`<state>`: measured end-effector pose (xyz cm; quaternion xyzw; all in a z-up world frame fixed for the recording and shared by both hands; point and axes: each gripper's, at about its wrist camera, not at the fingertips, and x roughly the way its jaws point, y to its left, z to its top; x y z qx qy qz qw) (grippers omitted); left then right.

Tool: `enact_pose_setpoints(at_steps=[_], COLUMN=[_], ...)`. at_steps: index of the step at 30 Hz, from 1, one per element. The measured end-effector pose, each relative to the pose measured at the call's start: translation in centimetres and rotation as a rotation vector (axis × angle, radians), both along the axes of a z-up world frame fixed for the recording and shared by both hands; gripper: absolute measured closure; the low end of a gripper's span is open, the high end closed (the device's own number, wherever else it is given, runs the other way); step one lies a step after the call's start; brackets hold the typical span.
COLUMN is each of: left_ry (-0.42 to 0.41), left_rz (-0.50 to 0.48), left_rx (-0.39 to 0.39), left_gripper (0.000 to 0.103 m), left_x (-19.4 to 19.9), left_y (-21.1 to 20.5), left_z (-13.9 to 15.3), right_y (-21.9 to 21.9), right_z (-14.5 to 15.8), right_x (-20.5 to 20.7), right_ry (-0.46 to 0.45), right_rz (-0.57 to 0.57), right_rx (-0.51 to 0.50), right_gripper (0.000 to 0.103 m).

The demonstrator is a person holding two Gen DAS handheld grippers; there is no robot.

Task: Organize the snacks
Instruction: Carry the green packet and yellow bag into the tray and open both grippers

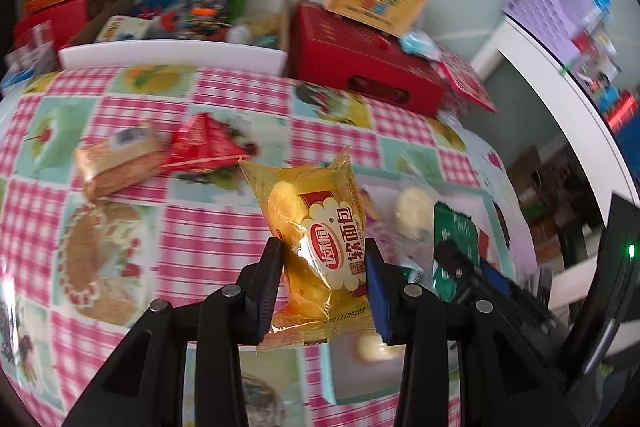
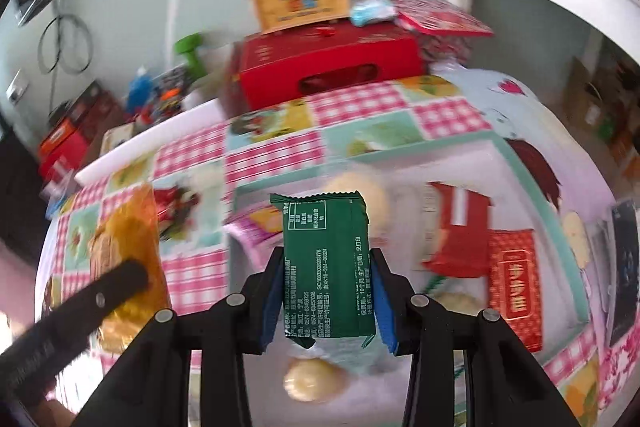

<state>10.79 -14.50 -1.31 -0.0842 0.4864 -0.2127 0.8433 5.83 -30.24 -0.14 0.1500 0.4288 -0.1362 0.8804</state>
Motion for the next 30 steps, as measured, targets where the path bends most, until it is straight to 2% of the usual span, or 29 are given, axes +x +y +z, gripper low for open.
enact_pose_setpoints(at_steps=[9,13,30], left_ry=[0.032,0.060,0.058], left_rz=[-0.081,-0.092,-0.131], left_rx=[0.062,0.058,0.065], left_gripper=[0.062,0.062,0.062], left_x=[-0.5,-0.3,0.0], left_y=[-3.6,-4.2,-6.2], left_z=[-2.7,-3.7,-5.1], right_y=[-4.3,-4.7,-5.7], right_z=[-1.2,-2.0,-3.4], right_x=[-0.7,-0.4,-0.1], right_ry=[0.021,0.032,0.057], right_rz=[-0.100,-0.103,-0.121], right_rx=[0.049,0.064,0.089], right_gripper=[0.060,0.060,0.060])
